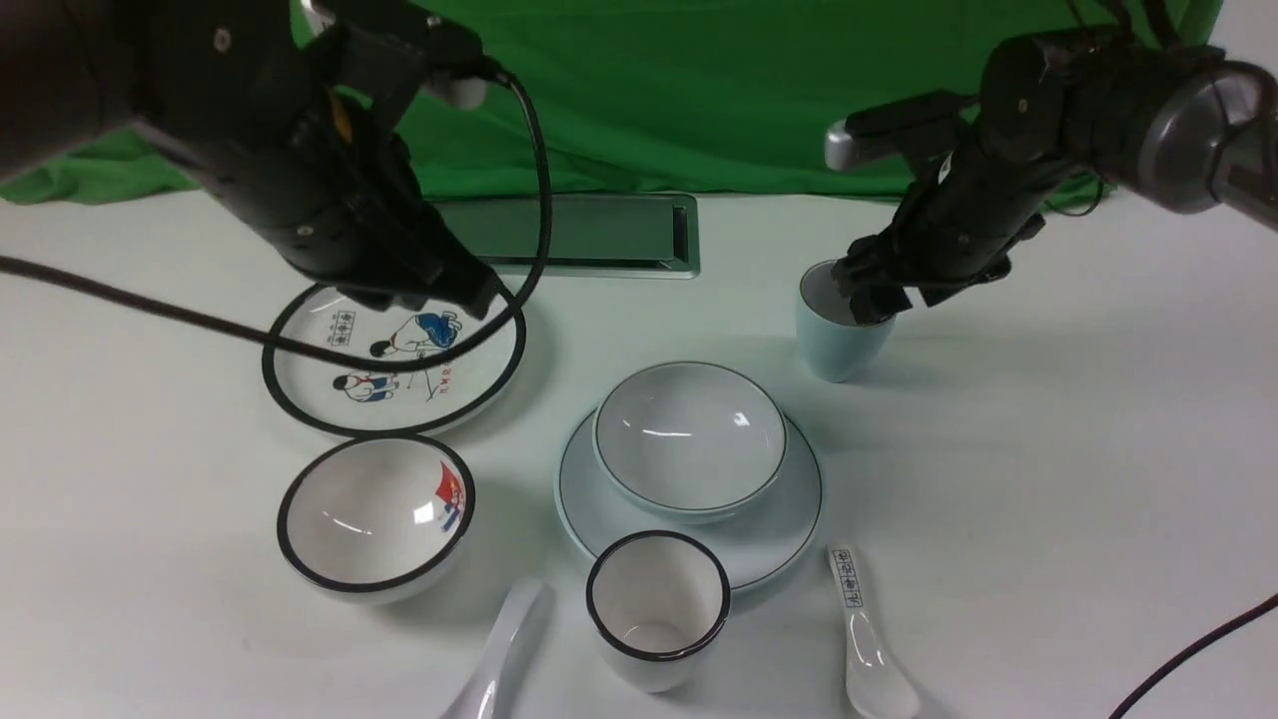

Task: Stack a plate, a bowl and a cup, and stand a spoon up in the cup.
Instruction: Use the right arm to grab a blue teacup, then use the right arm to put the blue teacup into the blue rice bowl in the middle

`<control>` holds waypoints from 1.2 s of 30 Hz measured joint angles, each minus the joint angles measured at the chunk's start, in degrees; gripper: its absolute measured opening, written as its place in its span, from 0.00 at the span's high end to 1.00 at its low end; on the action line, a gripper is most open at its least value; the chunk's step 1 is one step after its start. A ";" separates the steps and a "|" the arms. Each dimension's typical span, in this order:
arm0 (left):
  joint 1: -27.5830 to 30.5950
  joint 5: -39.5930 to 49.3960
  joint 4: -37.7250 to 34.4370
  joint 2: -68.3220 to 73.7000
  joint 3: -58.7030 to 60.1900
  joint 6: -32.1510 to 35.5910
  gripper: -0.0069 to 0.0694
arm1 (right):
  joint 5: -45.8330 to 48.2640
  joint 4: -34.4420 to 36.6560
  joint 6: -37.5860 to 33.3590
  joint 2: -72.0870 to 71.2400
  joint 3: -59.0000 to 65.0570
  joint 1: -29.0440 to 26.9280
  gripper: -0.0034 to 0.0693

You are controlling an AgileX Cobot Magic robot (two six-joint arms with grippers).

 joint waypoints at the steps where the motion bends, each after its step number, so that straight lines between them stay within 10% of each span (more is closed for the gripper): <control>1: 0.00 -0.64 0.05 0.00 0.41 0.00 0.96 | -0.19 0.77 -0.41 0.24 -0.07 0.00 0.34; 8: 0.00 -1.64 0.72 -0.10 0.67 -0.03 0.96 | -0.80 1.50 -3.02 0.35 -0.39 0.00 0.85; 25: 0.00 -0.60 -0.95 -11.87 6.44 -0.03 0.95 | 21.04 2.13 -12.04 -9.76 -4.84 11.28 0.85; 36: 0.00 -5.61 -1.52 -16.98 16.01 -0.03 0.95 | 11.64 0.93 -9.12 -2.14 -4.66 14.82 0.85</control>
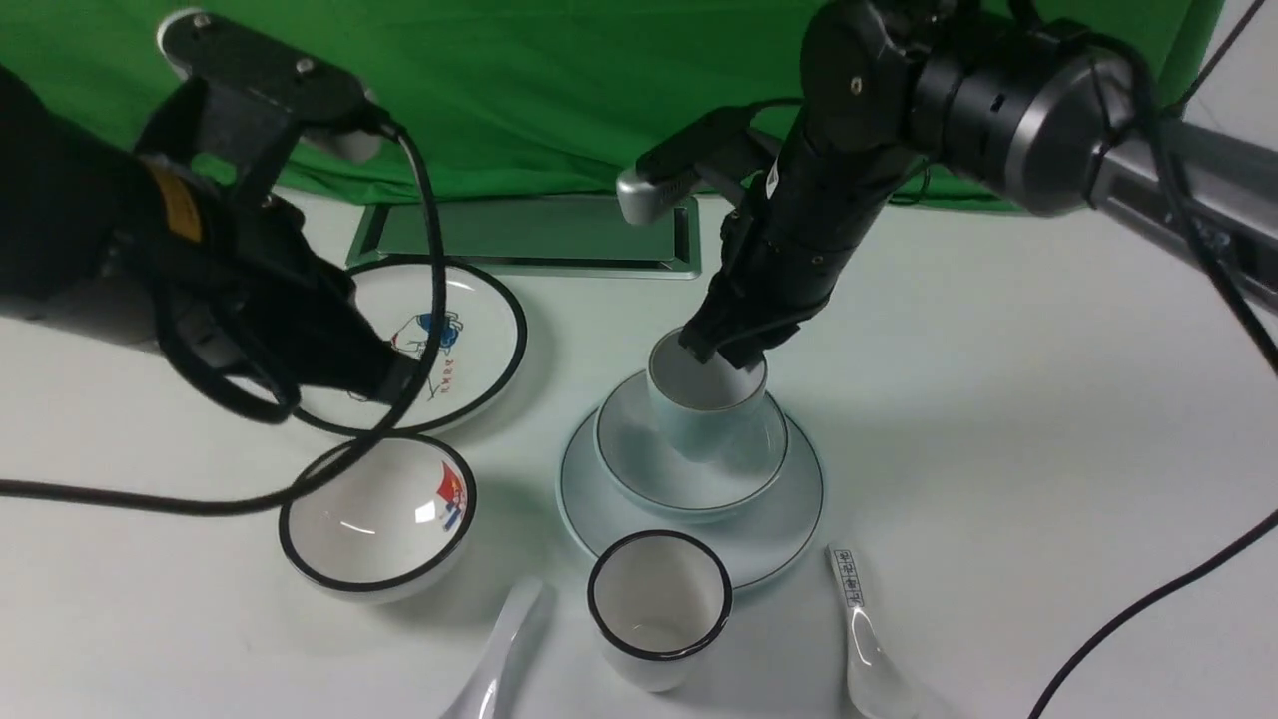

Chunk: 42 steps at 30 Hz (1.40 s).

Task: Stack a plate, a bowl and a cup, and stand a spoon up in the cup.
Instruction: Use the right arm to put the blue teacup into the blue rice bowl in the middle, then use the left arm to grab a blue soup spoon

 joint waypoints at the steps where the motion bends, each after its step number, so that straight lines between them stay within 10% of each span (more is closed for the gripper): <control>1: 0.00 -0.13 0.01 0.00 0.41 0.00 0.95 | -0.13 -0.12 0.15 0.57 0.00 0.00 0.85; 10: 0.00 -0.59 -0.31 0.06 3.02 0.00 0.95 | -0.19 -0.04 1.52 1.76 -0.17 0.00 0.77; 18: -2.81 2.40 -9.35 2.34 3.40 4.60 0.81 | 9.25 -1.68 1.27 -1.65 -4.28 0.00 0.31; 29: -11.00 6.36 -6.01 14.92 3.40 -4.54 0.30 | 10.16 -4.99 -0.60 -22.12 1.37 0.00 0.37; 42: -10.89 -1.10 -7.14 24.46 3.40 -9.09 0.32 | 9.93 -9.87 -0.84 -30.58 18.89 0.00 0.46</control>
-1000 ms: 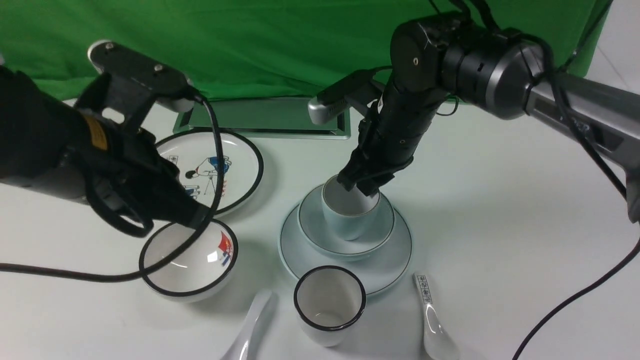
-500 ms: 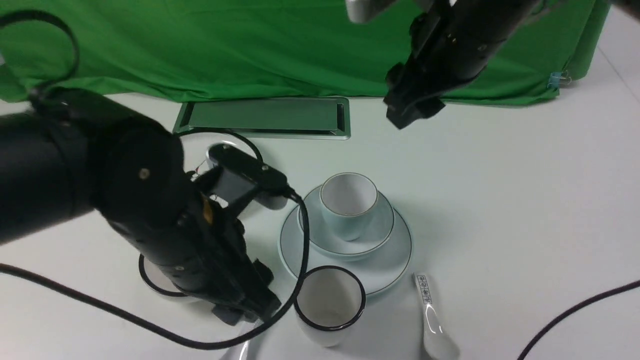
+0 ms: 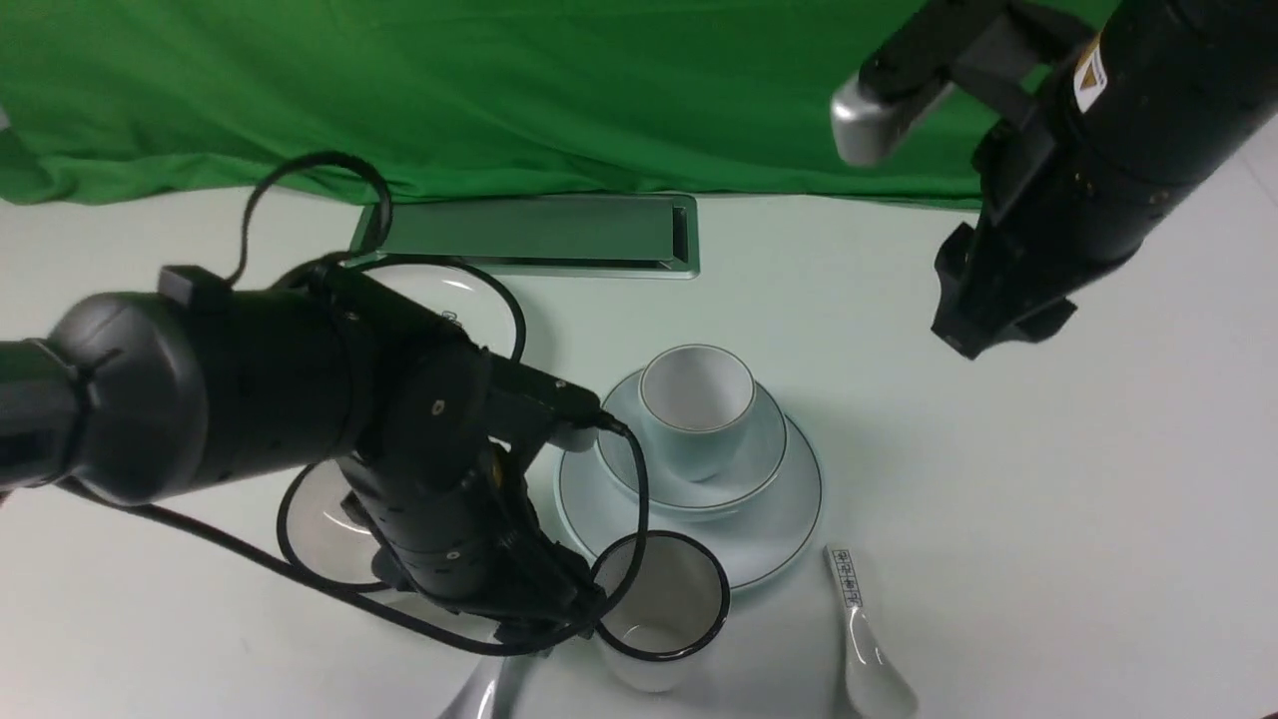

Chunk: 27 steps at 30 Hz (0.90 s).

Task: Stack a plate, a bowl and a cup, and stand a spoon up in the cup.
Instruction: Use the left arm to grab a blue soup spoon

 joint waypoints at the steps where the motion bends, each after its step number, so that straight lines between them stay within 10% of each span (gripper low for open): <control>1: 0.00 -0.51 -0.27 0.75 0.00 0.06 0.34 | -0.59 0.00 0.00 0.00 0.95 0.00 0.46; 17: 0.00 -4.44 2.73 6.68 -0.49 0.59 0.78 | -3.07 -0.17 0.00 0.00 2.63 0.00 0.46; 27: 0.00 -5.25 1.33 -8.06 0.08 0.59 0.79 | -2.63 -2.28 0.06 -0.34 2.63 0.00 0.46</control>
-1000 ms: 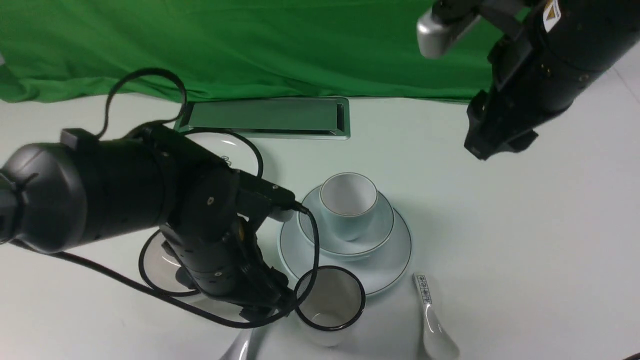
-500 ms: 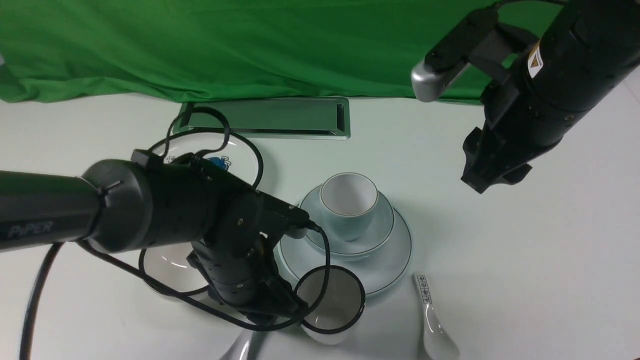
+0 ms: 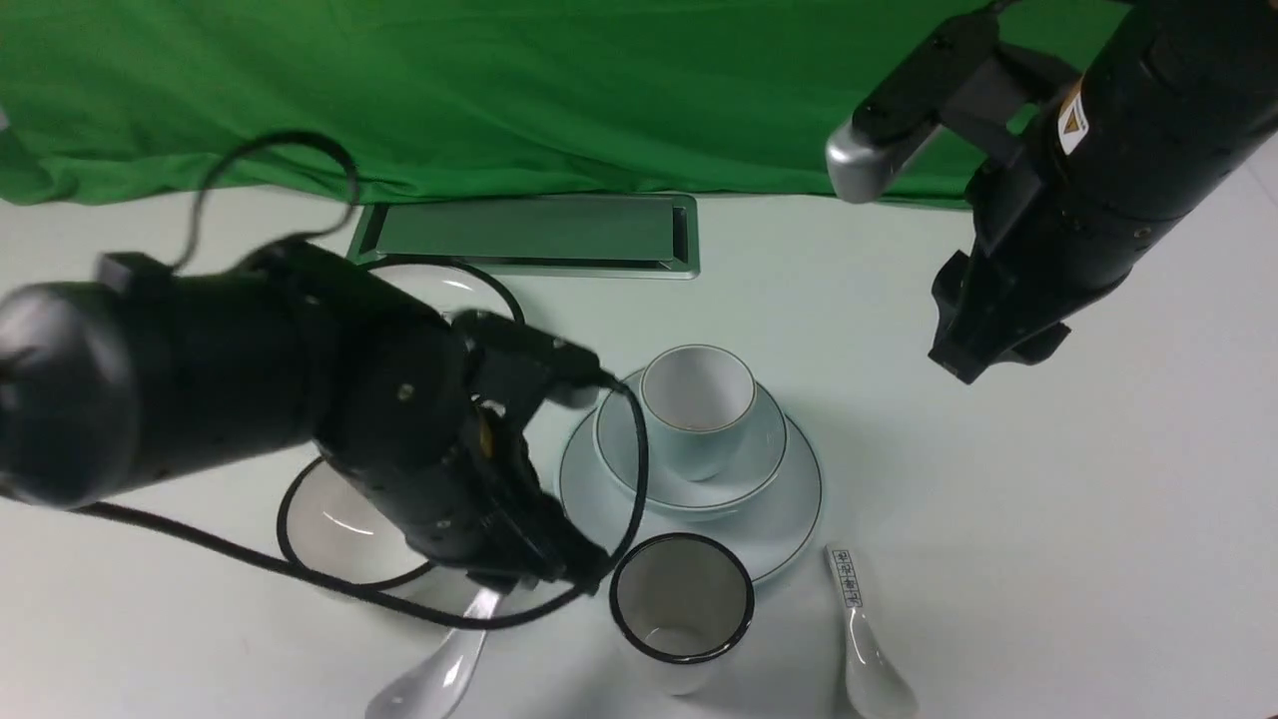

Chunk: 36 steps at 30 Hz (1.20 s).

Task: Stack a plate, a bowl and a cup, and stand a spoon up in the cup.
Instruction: Use the left arm to grab a blue soup spoon, then use the left arm to put the blue soup spoon into the blue teacup in the middle

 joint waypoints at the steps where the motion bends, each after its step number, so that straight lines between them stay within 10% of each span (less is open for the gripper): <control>1: 0.00 -2.62 -0.15 -1.93 0.00 0.00 0.79 | 0.00 -0.38 0.00 -0.28 0.00 0.00 0.46; 14: 0.00 -50.78 -1.65 -1.76 0.00 -1.05 0.79 | 0.06 -2.48 0.39 -6.27 0.00 0.00 0.46; 36: 0.00 -72.27 8.29 13.88 0.00 -10.28 0.79 | -0.17 -2.57 0.54 -7.79 0.00 0.00 0.46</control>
